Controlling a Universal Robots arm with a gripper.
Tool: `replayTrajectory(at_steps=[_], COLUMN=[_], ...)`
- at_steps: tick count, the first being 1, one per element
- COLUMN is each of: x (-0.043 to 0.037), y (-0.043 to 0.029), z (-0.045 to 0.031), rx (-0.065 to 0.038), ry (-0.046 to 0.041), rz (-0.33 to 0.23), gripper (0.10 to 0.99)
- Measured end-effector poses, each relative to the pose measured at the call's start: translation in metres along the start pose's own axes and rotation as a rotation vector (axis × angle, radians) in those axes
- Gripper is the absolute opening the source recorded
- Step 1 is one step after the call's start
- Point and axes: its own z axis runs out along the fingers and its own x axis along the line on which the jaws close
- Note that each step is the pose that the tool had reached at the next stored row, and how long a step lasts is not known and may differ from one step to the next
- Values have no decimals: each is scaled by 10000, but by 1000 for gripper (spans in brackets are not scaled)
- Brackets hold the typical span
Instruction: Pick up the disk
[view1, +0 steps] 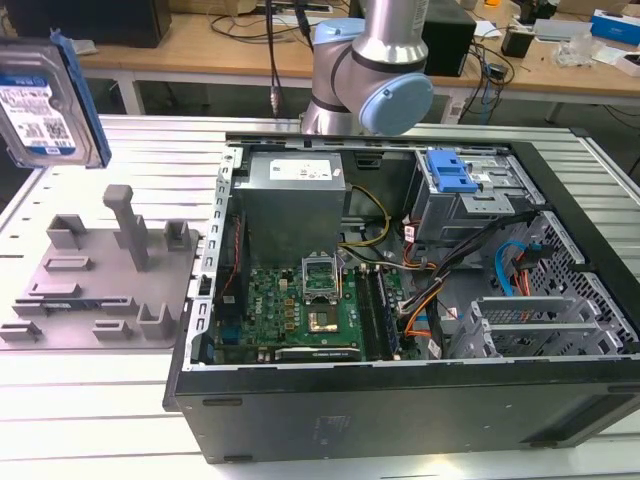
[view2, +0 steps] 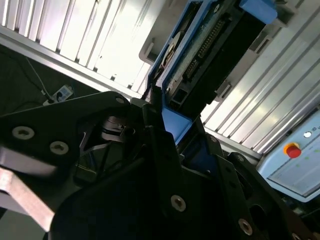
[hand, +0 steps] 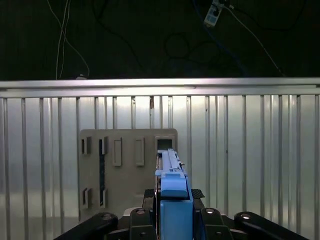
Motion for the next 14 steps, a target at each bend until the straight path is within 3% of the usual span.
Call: replayTrajectory(at_steps=[3,5,14], x=[5,7,7], y=[2,2,2], z=[-218,-317,-325], rx=[0,-3,1], ry=[0,1,1], rz=[0,0,0], gripper=[365,365,365])
